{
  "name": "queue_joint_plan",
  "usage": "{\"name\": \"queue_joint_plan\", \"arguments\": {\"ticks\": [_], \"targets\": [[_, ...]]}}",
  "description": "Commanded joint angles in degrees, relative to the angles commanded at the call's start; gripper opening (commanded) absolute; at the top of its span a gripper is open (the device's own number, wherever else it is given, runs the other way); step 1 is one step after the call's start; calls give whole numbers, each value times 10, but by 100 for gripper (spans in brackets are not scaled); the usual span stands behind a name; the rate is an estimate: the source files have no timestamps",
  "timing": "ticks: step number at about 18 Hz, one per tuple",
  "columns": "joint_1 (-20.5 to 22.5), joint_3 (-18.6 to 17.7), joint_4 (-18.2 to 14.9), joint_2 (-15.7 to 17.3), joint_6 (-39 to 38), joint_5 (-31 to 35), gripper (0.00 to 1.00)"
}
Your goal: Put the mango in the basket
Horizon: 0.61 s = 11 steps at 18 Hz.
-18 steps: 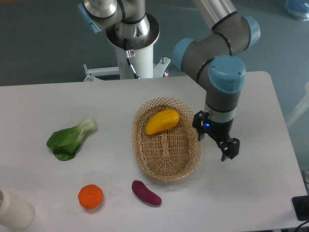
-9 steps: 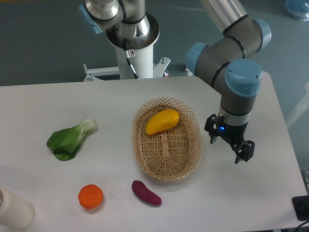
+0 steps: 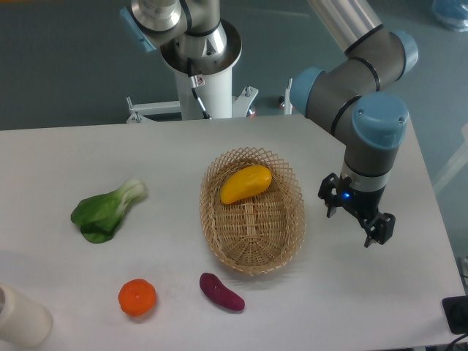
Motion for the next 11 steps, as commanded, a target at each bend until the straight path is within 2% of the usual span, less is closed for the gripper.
{"name": "queue_joint_plan", "arguments": {"ticks": [6, 11], "targets": [[4, 8, -36, 4, 1, 25, 100], [11, 13, -46, 4, 1, 25, 100]]}}
